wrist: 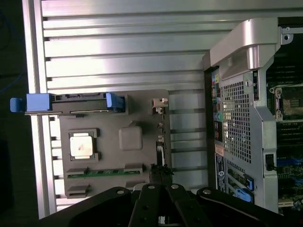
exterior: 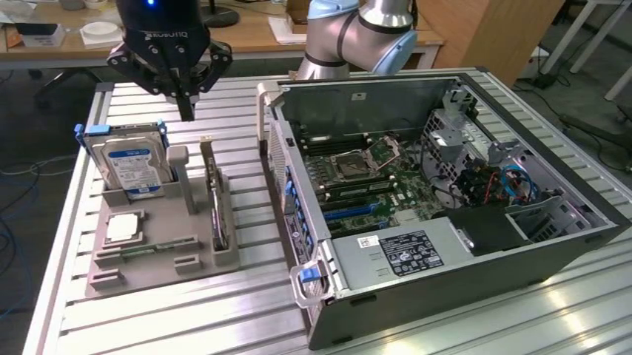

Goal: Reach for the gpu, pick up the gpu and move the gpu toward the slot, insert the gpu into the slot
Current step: 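Pick up the gpu and move the gpu toward the slot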

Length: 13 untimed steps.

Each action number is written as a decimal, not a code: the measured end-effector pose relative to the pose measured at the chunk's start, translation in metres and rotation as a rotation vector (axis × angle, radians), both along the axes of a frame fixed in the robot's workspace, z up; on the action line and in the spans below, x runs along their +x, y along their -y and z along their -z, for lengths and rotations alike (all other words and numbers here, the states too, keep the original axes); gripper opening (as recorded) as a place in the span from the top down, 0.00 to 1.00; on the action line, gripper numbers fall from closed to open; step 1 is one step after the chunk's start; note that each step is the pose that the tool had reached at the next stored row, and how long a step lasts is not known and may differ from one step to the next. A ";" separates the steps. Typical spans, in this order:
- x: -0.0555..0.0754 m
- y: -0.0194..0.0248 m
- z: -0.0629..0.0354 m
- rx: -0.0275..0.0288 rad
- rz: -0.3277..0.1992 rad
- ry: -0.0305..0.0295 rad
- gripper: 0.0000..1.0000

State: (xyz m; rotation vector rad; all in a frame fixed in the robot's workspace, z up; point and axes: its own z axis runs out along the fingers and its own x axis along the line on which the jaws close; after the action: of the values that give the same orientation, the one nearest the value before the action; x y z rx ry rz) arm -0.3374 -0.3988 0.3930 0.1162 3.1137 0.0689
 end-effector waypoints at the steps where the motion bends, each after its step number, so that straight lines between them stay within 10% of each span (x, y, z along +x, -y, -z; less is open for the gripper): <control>1: 0.000 0.0000 0.0000 0.0000 0.000 0.0000 0.90; 7: 0.000 0.0000 0.0000 0.0000 0.000 0.0000 0.89; 13: 0.000 0.0000 0.0000 0.0000 0.000 0.0000 0.65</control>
State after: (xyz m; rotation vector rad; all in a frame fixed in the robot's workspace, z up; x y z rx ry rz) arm -0.3374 -0.3989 0.3930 0.1158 3.1137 0.0688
